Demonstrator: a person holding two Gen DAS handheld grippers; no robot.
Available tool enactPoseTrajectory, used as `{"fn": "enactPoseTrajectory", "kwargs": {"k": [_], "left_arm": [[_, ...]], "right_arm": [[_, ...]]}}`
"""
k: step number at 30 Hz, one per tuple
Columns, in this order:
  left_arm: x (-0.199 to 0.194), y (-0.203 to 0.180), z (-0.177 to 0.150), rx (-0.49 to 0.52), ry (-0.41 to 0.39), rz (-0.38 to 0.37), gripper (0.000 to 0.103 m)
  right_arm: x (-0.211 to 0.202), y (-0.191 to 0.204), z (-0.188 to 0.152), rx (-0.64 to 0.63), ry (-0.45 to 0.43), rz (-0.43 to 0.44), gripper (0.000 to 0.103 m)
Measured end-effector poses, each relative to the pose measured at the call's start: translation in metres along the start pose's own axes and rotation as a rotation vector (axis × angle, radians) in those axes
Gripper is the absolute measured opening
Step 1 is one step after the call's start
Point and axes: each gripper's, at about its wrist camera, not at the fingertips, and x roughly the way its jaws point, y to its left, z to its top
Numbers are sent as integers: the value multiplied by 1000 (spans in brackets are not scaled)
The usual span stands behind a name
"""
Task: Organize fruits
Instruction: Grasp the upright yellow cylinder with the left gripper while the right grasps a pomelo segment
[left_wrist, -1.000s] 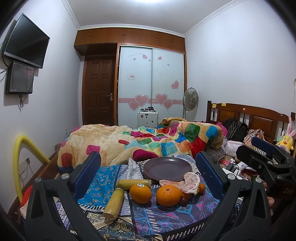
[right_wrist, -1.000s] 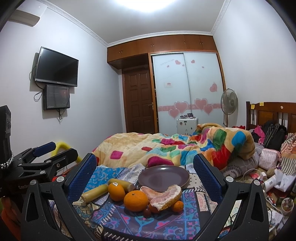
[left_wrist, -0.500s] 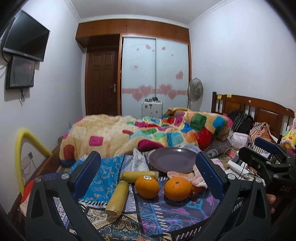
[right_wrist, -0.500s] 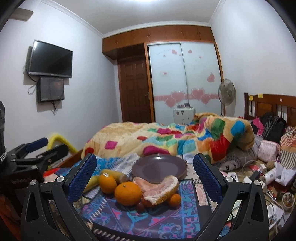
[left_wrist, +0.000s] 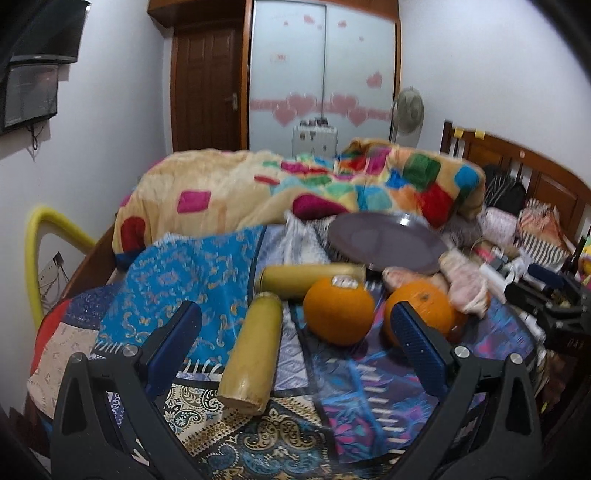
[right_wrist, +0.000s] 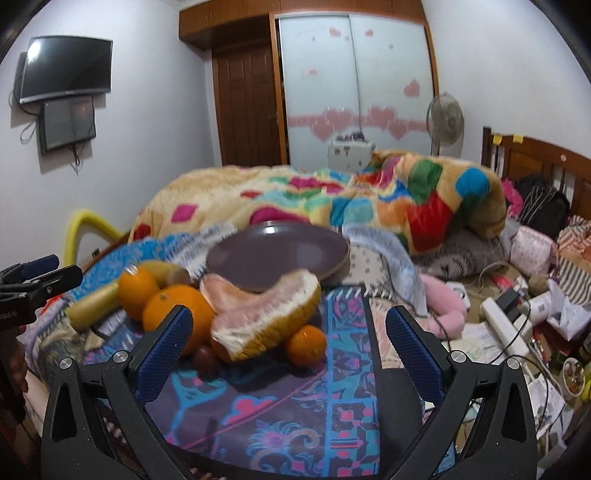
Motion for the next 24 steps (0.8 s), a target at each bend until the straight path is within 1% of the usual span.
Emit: {"fn": "enactPoseTrajectory", "kwargs": {"k": [3, 6, 7, 8, 9, 10, 11, 13, 16, 18, 20, 21, 22, 24], "left_arm": [[15, 2, -5, 34, 49, 15, 103], [29, 3, -4, 38, 103, -4, 103], [33, 4, -3, 42, 122, -11, 103], [37, 5, -3, 53, 139, 0, 103], [38, 5, -4, 59, 140, 8, 101], [40, 5, -3, 70, 144, 18, 96], [43, 6, -3, 85, 154, 25, 94], [47, 10, -2, 93, 170, 26, 88], [51, 16, -1, 76, 191, -1, 88], [52, 17, 0, 80, 191, 2, 86], [52, 17, 0, 94, 193, 10, 79], [53, 19, 0, 99, 200, 13, 69], [54, 20, 0, 101, 209, 14, 63], [54, 26, 1, 87, 225, -2, 62]], "right_arm": [[14, -5, 2, 2, 60, 31, 103], [27, -5, 5, -1, 95, 52, 103], [32, -6, 7, -10, 121, 54, 103], [37, -6, 8, -19, 134, 56, 103], [40, -6, 9, -24, 140, 57, 103], [44, -7, 10, -32, 155, 60, 103], [46, -7, 11, -35, 161, 72, 103], [50, -7, 15, -41, 175, 80, 103], [56, -4, 20, -55, 188, 89, 103], [60, -3, 22, -55, 197, 100, 103], [65, -1, 22, -57, 209, 112, 103], [68, -1, 22, -54, 215, 119, 102], [71, 0, 22, -46, 225, 136, 101], [77, -1, 23, -31, 242, 155, 95]]}}
